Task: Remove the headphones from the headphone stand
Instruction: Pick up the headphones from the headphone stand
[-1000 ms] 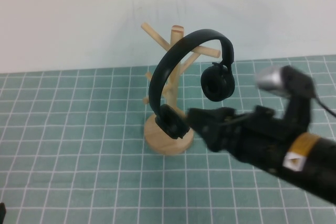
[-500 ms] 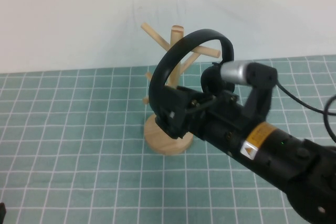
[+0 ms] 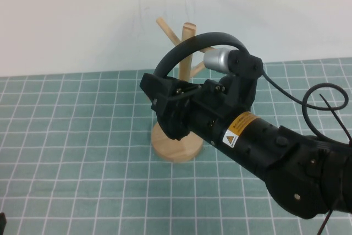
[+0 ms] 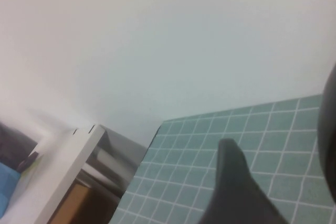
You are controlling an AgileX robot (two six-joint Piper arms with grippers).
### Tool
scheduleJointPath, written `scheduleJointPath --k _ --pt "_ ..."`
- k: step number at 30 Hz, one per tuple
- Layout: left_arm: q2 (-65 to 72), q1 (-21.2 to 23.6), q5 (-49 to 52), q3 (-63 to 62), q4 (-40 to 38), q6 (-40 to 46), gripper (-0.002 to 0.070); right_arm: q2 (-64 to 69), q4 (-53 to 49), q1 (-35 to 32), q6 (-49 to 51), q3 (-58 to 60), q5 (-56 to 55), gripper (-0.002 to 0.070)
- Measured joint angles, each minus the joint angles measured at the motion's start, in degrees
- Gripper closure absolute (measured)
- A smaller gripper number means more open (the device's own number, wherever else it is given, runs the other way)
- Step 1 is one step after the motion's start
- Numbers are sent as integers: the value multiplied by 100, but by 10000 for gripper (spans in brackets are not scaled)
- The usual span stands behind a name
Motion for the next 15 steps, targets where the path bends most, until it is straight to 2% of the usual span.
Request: scheduleJointPath --k 8,15 --pt "0 0 0 0 0 0 681 0 254 0 -95 0 613 328" --pt "0 0 0 0 0 0 681 10 1260 0 -816 0 -52 328"
